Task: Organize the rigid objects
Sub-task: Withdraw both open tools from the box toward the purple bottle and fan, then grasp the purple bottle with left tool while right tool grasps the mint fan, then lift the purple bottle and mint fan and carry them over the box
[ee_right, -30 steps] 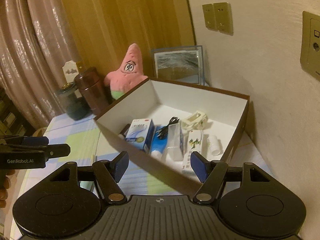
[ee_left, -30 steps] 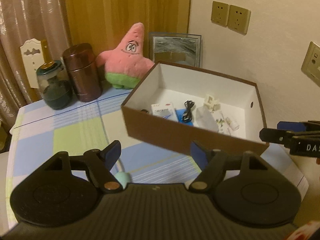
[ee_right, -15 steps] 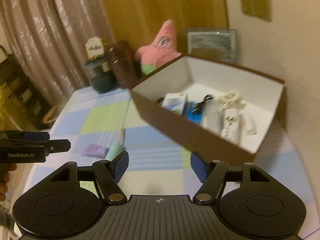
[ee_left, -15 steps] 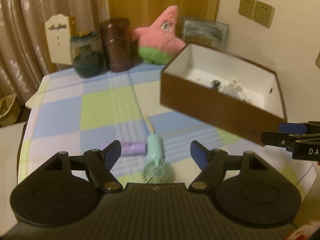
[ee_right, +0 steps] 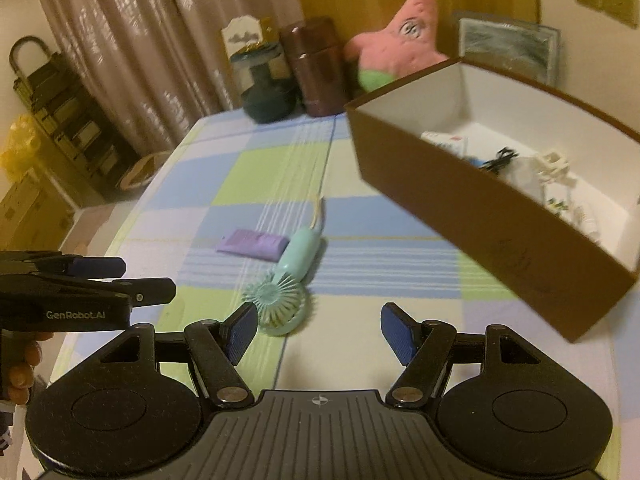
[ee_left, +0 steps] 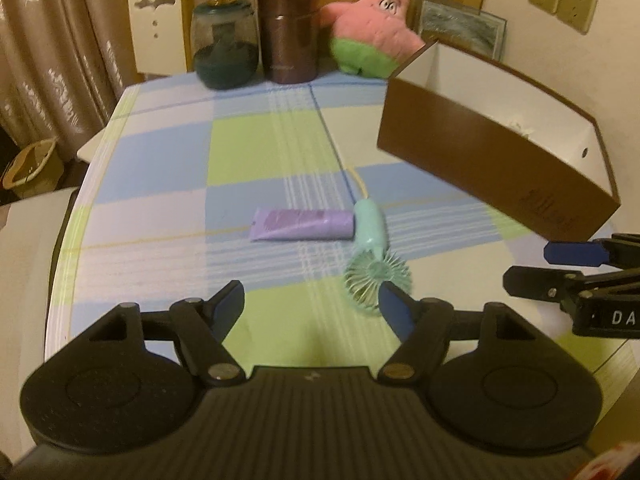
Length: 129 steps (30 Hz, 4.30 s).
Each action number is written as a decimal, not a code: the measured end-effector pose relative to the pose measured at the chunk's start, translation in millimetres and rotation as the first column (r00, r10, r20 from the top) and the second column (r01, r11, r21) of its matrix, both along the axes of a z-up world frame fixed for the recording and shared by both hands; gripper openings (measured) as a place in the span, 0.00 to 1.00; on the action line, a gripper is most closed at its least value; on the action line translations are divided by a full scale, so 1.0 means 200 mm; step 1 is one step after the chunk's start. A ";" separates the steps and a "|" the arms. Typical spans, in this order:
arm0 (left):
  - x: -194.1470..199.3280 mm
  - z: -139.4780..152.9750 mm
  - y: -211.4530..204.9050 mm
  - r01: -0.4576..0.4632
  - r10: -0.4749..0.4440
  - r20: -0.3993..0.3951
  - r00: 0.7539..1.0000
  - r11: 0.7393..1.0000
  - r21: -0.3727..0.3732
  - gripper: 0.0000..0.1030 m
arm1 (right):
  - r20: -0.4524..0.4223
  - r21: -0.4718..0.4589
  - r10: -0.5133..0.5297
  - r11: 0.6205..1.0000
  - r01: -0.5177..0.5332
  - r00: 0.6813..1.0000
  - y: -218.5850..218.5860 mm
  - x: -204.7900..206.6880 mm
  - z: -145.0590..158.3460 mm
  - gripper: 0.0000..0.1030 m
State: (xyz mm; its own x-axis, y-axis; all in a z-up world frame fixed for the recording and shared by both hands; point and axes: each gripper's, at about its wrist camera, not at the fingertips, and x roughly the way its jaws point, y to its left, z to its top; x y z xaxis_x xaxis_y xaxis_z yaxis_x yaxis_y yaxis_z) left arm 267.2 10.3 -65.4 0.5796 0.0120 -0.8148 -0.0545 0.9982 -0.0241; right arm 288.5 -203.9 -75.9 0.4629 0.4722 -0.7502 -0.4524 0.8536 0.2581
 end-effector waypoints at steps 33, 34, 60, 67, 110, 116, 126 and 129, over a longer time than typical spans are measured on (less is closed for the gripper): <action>0.28 -0.45 0.30 0.131 -0.130 -0.091 0.987 0.991 0.009 0.67 | 0.003 -0.195 0.066 0.979 -0.064 0.998 0.55 0.18 -0.48 0.66; 0.29 -0.45 0.31 0.139 -0.137 -0.089 0.987 0.990 0.008 0.67 | 0.012 -0.202 0.075 0.977 -0.071 0.997 0.56 0.18 -0.49 0.66; 0.65 -0.55 0.12 0.504 -0.504 -0.038 0.863 0.851 0.152 0.67 | -0.018 -0.152 -0.076 0.986 0.073 0.997 0.16 0.24 -0.44 0.57; 0.71 -0.57 0.08 0.498 -0.492 -0.091 0.866 0.865 0.061 0.48 | 0.009 -0.150 -0.096 0.984 0.096 0.995 0.18 0.25 -0.41 0.66; 0.59 -0.53 -0.01 0.184 -0.184 -0.132 0.974 0.983 -0.008 0.31 | -0.052 -0.168 -0.030 0.986 0.021 0.998 0.29 0.41 -0.45 0.32; 0.59 -0.54 -0.01 0.177 -0.175 -0.117 0.978 0.984 0.003 0.29 | -0.048 -0.164 -0.027 0.986 0.019 0.998 0.29 0.42 -0.46 0.32; 0.53 -0.50 -0.02 0.188 -0.187 -0.096 0.978 0.982 0.003 0.29 | -0.014 -0.111 -0.039 0.993 0.038 0.999 0.21 0.38 -0.41 0.32; 0.51 -0.48 -0.04 0.193 -0.191 -0.082 0.978 0.981 0.007 0.29 | 0.003 -0.084 -0.045 0.995 0.045 0.999 0.18 0.35 -0.38 0.32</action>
State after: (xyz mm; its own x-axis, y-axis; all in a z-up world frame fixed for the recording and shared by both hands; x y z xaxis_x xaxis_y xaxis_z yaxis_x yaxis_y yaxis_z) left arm 369.6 2.7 -160.9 0.5051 -0.0804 -0.8593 0.1370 0.9905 -0.0122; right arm 358.3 -167.8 -151.5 0.4831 0.3860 -0.7859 -0.4132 0.8918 0.1840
